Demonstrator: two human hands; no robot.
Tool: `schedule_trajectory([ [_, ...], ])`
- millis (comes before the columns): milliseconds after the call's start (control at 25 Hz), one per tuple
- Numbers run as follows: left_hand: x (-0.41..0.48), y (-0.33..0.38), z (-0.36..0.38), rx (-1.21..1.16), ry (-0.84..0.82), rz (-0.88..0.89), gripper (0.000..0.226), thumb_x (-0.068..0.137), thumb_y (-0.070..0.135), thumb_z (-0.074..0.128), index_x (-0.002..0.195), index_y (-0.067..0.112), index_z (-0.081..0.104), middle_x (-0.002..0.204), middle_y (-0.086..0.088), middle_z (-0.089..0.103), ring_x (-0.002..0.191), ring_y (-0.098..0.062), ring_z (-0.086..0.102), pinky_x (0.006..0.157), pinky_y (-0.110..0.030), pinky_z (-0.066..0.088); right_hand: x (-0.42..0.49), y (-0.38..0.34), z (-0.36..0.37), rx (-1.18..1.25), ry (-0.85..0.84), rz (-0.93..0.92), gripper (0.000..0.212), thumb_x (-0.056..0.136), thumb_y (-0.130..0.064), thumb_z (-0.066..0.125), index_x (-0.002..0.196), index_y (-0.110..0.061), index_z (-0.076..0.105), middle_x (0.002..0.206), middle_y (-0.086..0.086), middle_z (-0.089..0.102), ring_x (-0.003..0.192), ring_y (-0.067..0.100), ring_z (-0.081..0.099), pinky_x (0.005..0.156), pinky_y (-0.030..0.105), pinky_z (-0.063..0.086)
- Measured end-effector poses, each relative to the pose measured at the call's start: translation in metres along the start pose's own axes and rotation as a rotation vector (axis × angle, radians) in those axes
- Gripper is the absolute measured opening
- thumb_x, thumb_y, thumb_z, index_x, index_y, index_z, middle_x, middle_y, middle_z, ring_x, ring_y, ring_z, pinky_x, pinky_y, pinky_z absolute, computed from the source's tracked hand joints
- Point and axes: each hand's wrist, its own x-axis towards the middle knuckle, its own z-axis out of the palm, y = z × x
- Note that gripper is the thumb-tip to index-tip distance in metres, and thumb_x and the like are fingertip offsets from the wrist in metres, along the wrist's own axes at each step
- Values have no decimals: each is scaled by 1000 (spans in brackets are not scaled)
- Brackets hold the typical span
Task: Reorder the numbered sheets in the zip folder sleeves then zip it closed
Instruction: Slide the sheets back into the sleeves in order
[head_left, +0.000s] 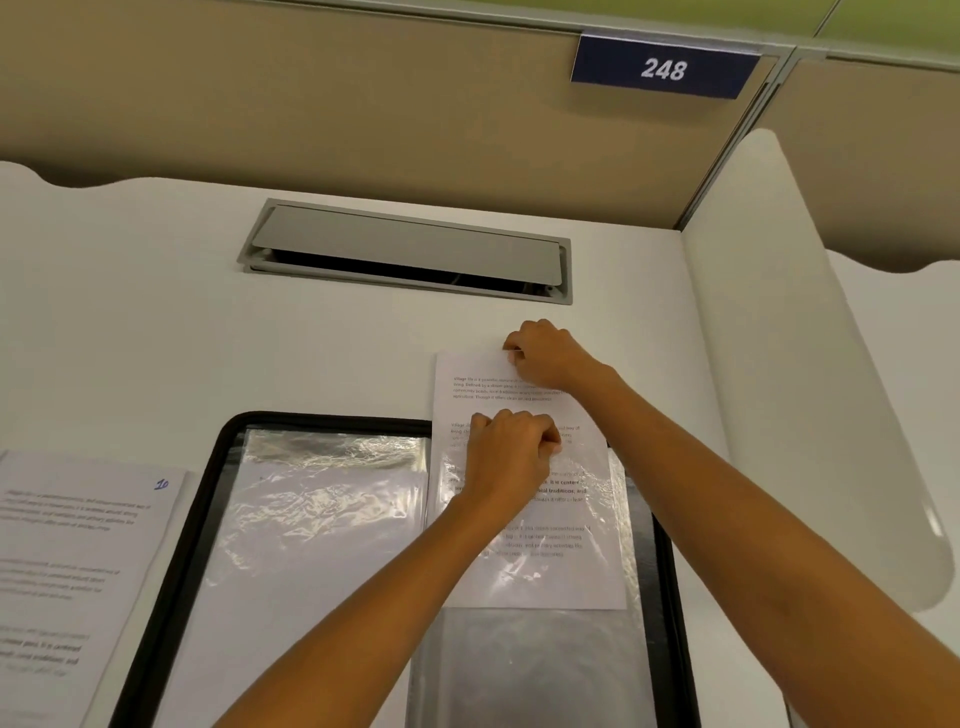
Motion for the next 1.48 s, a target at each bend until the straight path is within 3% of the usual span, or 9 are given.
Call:
schedule_trajectory([
  [160,-2,1,3,-11,29,19,15,95,29,57,102,26,70,102,8,70,94,-13,58,90,-33,32,-17,-3,0,126,-93,-23,29,96,-18,47,114,-8,68,114,7,66,101,25,59,94,38,44],
  [240,-3,2,2,-4,47,37,15,95,29,58,101,26,71,100,7,70,94,-14,58,87,-33,32,-26,-3,0,241,-164,2,30,95,-22,50,88,1,68,90,10,68,80,24,59,79,34,48],
  [320,-4,4,1,0,83,55,14,93,28,61,100,24,72,99,5,71,93,-15,59,86,-33,34,-37,-6,-5,346,-246,58,39,97,-30,47,71,-2,56,70,9,56,66,19,49,67,28,40],
  [440,-6,6,-1,18,111,72,13,92,27,61,99,23,72,103,3,69,94,-16,59,85,-32,35,-49,-10,-13,404,-297,99,45,101,-40,39,86,-6,63,79,3,60,75,14,55,74,26,40],
  [600,-9,7,-1,62,139,68,17,91,32,64,103,24,72,116,2,64,105,-18,54,88,-34,38,-57,-12,-18,472,-212,46,45,103,-41,35,107,-11,69,95,1,65,89,17,62,80,25,47],
  [840,-6,-25,-11,65,77,65,29,97,21,49,124,19,60,123,1,60,112,-18,51,95,-34,35,-71,2,-21,644,-159,100,40,103,-41,35,103,-12,63,96,5,72,88,19,69,81,34,52],
  [1000,-6,-52,-20,97,-48,78,34,98,19,42,127,19,60,125,1,60,113,-17,52,98,-36,33,-78,9,-12,553,-191,61,23,95,-32,54,107,-14,61,98,3,73,89,16,68,79,28,51],
  [1280,-16,-57,-20,175,-60,152,39,91,48,52,121,26,64,117,2,55,111,-17,47,93,-35,33,-87,7,7,476,-158,-29,18,85,-17,67,102,-19,62,101,3,70,95,16,64,80,22,48],
  [1480,-23,-60,-20,142,-29,180,28,91,43,58,109,25,67,102,7,65,101,-15,52,90,-32,33,-96,6,12,475,-144,-58,21,82,-15,69,101,-18,63,102,3,68,93,16,64,75,18,46],
])
